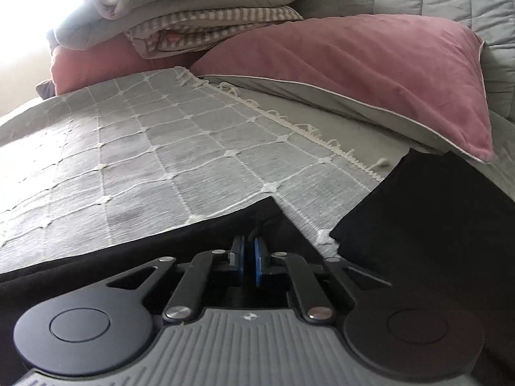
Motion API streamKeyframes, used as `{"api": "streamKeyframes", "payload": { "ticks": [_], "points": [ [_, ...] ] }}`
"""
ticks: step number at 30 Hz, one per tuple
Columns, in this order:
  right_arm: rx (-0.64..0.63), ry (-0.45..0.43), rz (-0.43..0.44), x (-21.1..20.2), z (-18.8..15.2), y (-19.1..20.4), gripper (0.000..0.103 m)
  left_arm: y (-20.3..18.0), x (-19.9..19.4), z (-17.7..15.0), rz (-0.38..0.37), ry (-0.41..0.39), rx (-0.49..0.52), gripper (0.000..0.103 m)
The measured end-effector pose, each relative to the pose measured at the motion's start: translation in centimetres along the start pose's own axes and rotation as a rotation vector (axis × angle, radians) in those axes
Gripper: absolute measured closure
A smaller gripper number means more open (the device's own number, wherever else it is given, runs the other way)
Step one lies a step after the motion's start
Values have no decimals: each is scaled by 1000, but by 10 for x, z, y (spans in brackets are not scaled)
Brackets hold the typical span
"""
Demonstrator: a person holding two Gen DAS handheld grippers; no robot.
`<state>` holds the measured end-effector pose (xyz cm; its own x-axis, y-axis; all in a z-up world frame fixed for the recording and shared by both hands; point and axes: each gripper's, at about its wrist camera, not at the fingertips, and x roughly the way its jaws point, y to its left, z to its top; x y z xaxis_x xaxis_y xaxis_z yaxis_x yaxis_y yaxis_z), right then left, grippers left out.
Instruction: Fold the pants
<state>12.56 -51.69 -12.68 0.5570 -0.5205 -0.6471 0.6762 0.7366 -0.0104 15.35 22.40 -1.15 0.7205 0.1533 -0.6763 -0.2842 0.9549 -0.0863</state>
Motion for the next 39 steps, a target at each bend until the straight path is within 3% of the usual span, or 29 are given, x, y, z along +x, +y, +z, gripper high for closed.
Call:
{"api": "streamKeyframes", "payload": {
  "ticks": [3,7,10,13,16,17,20,21,26,31,34,36,39],
  "points": [
    [-6,-11,-84,-4,2,0,70,11,-5,7,-14,-19,-63,74],
    [15,-50,-177,-15,8,-9,70,25,-7,12,35,-39,-99,74],
    [-3,-36,-187,-14,9,-6,69,19,7,6,41,14,-39,72],
    [-60,0,-210,-5,1,4,66,5,8,3,98,-2,62,71],
    [-123,3,-245,-9,-1,11,53,-2,7,1,110,6,94,70],
    [-126,5,-241,-13,0,13,46,-5,5,2,111,3,110,69],
    [-143,-5,-196,-29,6,24,30,-12,-1,2,58,-4,138,50],
    [-156,-11,-179,-34,8,29,25,-15,-2,1,48,-5,148,48],
    [-162,14,-101,-46,6,48,22,-27,1,-2,68,0,193,48],
    [-276,52,10,-49,-4,80,17,-34,-7,0,33,-16,193,48],
    [-313,70,12,-37,-13,87,15,-37,-8,-1,18,-20,203,46],
    [-280,60,20,-32,-13,79,10,-35,-3,-2,20,-1,193,46],
    [-172,72,-6,-27,-3,55,10,-33,0,-2,30,6,190,46]
  ]
}}
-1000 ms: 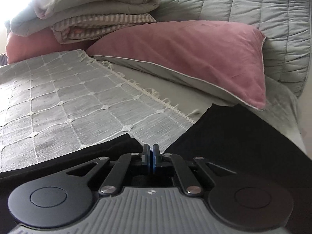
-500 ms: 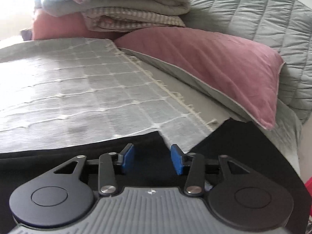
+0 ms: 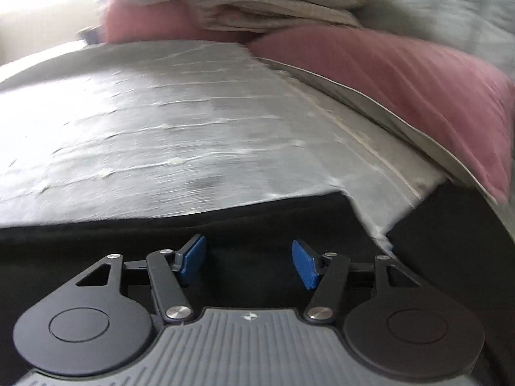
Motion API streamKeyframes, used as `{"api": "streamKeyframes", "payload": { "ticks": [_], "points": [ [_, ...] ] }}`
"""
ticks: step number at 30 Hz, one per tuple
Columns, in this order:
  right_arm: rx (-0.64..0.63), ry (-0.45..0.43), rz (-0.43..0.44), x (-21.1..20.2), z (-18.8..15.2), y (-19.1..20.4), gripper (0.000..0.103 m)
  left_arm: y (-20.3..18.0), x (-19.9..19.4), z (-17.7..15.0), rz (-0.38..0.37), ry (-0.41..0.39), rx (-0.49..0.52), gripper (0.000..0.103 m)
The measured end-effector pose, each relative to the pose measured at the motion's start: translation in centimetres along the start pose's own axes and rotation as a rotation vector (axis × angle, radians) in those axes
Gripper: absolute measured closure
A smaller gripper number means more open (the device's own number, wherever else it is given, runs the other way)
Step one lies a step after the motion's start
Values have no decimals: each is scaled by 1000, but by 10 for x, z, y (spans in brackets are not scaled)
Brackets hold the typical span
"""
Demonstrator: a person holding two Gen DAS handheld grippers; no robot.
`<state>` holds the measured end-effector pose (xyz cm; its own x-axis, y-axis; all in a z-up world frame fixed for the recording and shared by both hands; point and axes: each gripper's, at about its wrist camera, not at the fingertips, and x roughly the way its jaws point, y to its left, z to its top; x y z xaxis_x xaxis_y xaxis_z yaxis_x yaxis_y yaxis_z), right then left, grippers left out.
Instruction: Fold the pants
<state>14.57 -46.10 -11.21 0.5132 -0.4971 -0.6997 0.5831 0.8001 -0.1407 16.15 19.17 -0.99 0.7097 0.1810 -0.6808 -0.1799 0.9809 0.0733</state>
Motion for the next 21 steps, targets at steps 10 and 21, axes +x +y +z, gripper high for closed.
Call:
{"api": "streamKeyframes", "payload": {
  "ticks": [10,21],
  "points": [
    [66,-48,-46,-31,9,-11,14,-7,-31,10,-114,-124,-52,45],
    [-251,57,201,-51,-30,76,8,-23,-11,-4,-117,-9,-39,46]
  ]
}}
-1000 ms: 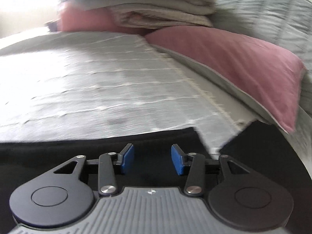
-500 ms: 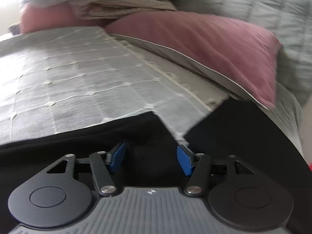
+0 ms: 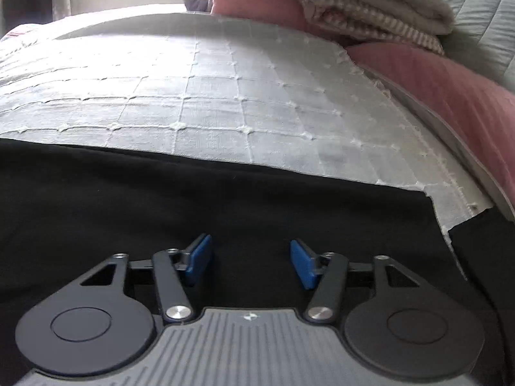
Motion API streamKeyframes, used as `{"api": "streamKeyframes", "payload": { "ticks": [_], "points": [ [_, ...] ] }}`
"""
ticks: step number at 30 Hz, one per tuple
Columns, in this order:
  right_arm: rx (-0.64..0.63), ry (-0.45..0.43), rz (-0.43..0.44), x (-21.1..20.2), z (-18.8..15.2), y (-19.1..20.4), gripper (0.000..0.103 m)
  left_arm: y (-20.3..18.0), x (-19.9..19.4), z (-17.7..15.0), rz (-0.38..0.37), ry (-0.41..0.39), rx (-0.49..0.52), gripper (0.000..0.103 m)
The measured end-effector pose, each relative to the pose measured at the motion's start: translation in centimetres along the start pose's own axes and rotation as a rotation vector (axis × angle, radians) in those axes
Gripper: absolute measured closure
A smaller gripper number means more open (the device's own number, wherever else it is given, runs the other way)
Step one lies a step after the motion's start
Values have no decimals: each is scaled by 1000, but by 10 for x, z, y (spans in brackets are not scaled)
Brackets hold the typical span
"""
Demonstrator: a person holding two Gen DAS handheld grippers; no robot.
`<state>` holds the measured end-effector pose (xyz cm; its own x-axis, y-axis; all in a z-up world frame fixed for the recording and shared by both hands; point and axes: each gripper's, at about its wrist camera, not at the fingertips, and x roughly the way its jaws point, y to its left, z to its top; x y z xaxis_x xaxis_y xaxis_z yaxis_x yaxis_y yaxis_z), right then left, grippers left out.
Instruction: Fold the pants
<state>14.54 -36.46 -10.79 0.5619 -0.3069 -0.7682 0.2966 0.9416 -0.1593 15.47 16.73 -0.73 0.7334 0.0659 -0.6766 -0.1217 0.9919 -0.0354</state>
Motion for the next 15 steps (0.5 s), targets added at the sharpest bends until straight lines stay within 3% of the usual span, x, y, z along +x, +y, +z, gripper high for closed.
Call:
{"api": "streamKeyframes", "payload": {
  "ticks": [3,5,9,12,15],
  "points": [
    [82,1,0,-13,2,-10,8,-2,-22,-1,-91,-53,-4,44],
    [45,-33,24,-27,1,-4,8,-2,-22,-4,-119,-27,-14,44],
    [-42,-12,123,-37,-11,13,8,6,-8,-19,-77,46,-9,44],
    [-143,26,118,-31,-25,20,6,15,-12,-25,-83,32,11,44],
    [-86,43,127,-31,-28,-4,6,22,-19,-32,-69,26,49,44]
  ]
}}
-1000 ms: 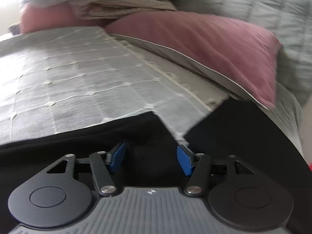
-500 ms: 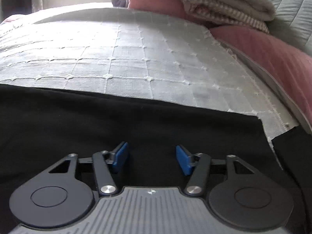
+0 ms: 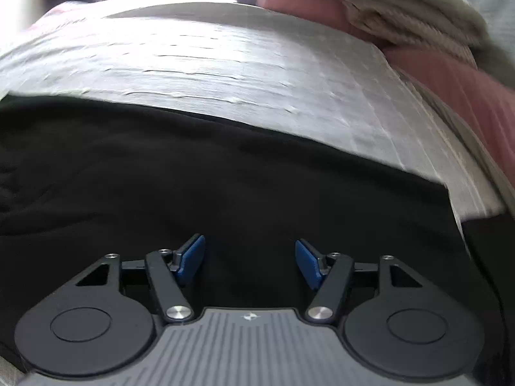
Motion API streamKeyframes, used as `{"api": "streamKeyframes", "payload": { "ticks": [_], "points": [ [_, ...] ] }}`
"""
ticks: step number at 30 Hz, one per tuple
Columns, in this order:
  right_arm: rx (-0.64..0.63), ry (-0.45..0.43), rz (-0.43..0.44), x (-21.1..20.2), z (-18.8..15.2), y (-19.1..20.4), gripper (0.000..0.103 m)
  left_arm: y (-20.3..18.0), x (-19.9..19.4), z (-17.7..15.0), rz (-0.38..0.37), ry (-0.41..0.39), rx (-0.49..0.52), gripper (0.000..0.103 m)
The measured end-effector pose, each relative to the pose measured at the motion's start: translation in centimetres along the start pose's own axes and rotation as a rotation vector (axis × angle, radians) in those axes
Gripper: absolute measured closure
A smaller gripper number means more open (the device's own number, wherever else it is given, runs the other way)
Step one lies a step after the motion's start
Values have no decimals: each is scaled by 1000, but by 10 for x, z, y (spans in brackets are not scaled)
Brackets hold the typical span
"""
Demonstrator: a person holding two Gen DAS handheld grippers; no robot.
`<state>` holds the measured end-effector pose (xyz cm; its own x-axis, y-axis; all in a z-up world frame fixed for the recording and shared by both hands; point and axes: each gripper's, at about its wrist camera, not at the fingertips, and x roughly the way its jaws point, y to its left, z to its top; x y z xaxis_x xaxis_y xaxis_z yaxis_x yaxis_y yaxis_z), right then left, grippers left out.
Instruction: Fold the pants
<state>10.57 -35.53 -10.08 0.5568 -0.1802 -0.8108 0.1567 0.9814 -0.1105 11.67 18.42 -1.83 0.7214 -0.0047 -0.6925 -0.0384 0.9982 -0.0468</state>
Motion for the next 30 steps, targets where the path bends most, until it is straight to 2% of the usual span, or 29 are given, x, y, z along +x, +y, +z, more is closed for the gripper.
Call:
{"api": "streamKeyframes", "payload": {
  "ticks": [3,8,14,15,19,21,23,25,26,27,30],
  "points": [
    [45,3,-60,-2,-10,-25,6,11,-6,-4,41,-5,9,44],
    [164,-1,-112,-3,-27,-74,5,25,-12,-7,13,-6,-6,45],
    [127,-60,-309,-17,-40,-86,5,21,-27,-5,4,-47,-42,46],
    [152,-71,-315,-23,-41,-89,5,20,-31,-4,-7,-55,-50,45],
    [277,-95,-221,-37,-46,-109,5,11,-36,-5,-57,-52,-42,44],
    [293,-54,-156,-29,-51,-115,5,2,-29,-8,-46,-20,-4,43],
    [263,5,-160,-12,-55,-110,4,-3,-18,-10,-5,15,32,43],
    [250,-21,-198,-15,-56,-114,5,-3,-17,-10,19,10,35,43],
    [288,-33,-239,-23,-58,-122,16,-2,-19,-9,20,5,20,43],
    [333,-59,-246,-34,-57,-130,16,-1,-22,-9,18,-1,4,43],
    [478,-142,-190,-66,-65,-153,14,-3,-29,-8,20,-17,-5,42]
  ]
}}
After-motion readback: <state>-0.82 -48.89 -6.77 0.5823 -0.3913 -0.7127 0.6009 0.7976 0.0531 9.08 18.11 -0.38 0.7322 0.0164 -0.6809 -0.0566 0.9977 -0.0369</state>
